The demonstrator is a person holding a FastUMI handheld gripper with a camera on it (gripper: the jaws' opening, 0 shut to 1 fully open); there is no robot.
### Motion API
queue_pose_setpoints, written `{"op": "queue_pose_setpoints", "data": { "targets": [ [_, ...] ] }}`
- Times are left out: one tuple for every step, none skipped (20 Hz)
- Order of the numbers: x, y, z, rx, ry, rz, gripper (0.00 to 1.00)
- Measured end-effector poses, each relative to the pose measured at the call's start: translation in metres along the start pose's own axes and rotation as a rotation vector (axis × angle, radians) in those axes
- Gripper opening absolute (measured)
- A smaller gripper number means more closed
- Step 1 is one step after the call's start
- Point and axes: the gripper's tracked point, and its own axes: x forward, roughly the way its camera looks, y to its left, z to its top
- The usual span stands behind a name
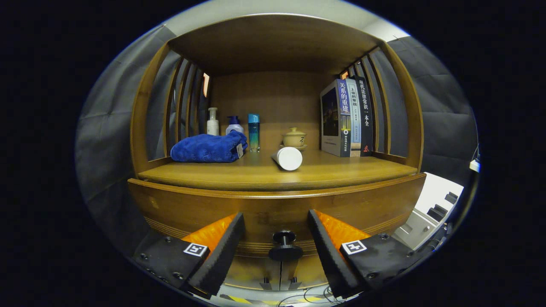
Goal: Pull open the drawer, take out the items inside it, and place them on the countertop above the cabinet.
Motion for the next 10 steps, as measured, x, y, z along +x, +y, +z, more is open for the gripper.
{"op": "queue_pose_setpoints", "data": {
  "targets": [
    [0.0026,0.0003,-0.0011,0.003,0.003,0.001,0.99],
    [0.003,0.0001,-0.0011,0.004,-0.001,0.0,0.99],
    [0.002,0.0006,-0.0013,-0.008,-0.008,-0.004,0.99],
    [0.0036,0.0005,-0.0035,-0.022,-0.009,-0.007,0.99],
    [0.0045,0.0009,-0.0032,-0.037,-0.019,-0.008,0.99],
    [0.0061,0.0017,-0.0037,-0.039,-0.024,-0.01,0.99],
    [0.0047,0.001,-0.0044,-0.038,-0.022,-0.009,0.99],
    [0.0027,0.0001,-0.0061,-0.037,-0.013,-0.005,0.99],
    [-0.0004,0.0013,-0.0069,-0.024,-0.013,0.007,0.99],
    [-0.0005,0.0009,-0.0014,-0.016,-0.024,0.014,0.99]
  ]
}}
